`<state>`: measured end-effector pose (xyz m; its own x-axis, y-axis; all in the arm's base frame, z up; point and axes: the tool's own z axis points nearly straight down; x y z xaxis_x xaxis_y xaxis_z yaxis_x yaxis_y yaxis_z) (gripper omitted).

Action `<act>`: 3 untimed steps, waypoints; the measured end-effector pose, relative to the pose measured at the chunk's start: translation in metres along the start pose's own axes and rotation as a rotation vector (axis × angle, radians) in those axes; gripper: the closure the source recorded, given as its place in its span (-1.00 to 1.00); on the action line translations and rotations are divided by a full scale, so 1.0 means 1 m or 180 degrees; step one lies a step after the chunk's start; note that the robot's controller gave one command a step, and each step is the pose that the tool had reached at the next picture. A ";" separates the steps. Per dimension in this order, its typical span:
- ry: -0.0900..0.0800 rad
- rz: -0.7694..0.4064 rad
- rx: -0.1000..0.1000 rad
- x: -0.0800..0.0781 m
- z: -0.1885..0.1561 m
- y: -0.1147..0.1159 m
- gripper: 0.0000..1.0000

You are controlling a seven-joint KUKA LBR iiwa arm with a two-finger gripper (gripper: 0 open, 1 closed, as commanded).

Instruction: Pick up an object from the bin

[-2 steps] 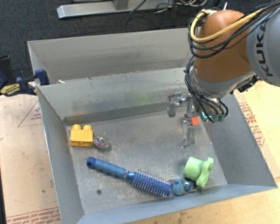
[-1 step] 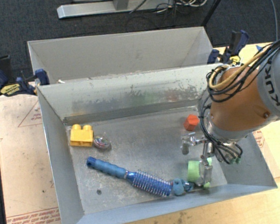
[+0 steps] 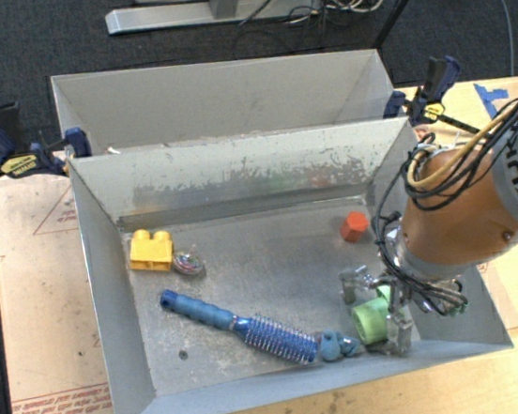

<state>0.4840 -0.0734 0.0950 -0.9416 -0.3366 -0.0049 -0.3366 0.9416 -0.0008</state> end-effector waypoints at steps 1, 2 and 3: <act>0.0011 -0.0006 -0.0005 0.001 0.000 0.001 1.00; -0.0012 -0.0024 0.0009 -0.011 -0.072 -0.006 1.00; 0.0018 0.0398 -0.0012 -0.048 0.027 0.004 1.00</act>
Offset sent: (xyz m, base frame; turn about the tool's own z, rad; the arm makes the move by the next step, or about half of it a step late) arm 0.0000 0.0000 0.0000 0.0000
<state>0.5282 -0.0528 0.0681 -0.9762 -0.2167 0.0008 -0.2167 0.9762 0.0034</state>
